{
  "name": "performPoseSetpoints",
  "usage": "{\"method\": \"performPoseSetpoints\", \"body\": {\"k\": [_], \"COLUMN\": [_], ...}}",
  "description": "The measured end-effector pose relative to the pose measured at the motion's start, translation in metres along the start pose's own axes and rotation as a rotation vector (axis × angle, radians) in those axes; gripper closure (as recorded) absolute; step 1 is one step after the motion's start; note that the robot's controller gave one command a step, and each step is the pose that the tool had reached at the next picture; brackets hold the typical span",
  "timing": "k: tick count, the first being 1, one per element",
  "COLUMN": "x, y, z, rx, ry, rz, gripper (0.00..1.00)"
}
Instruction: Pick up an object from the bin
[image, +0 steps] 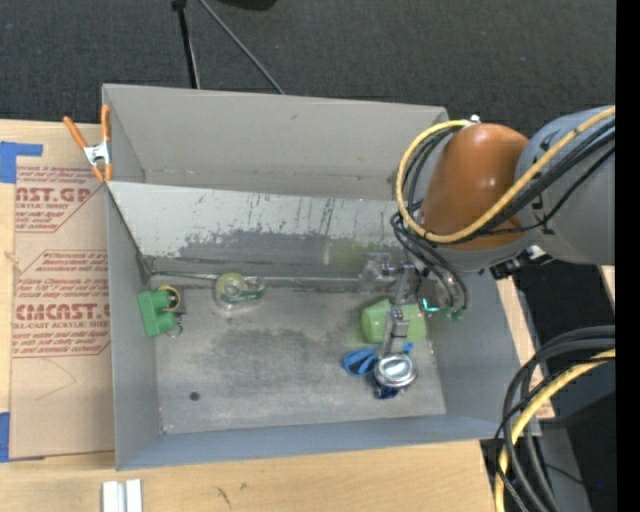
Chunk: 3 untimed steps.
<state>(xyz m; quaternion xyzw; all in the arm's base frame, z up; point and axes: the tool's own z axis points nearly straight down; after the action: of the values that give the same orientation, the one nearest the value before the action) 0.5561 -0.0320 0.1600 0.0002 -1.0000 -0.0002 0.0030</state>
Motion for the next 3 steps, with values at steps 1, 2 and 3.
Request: {"method": "performPoseSetpoints", "body": {"k": [1, 2, 3], "x": [0.033, 0.063, 0.065], "y": [-0.055, -0.037, -0.038], "z": [0.084, 0.085, 0.083], "rx": [-0.002, 0.004, 0.002], "ry": [-0.025, -0.013, -0.004], "rz": [-0.1, -0.4, -0.398], "gripper": [0.0, 0.0, 1.0]}}
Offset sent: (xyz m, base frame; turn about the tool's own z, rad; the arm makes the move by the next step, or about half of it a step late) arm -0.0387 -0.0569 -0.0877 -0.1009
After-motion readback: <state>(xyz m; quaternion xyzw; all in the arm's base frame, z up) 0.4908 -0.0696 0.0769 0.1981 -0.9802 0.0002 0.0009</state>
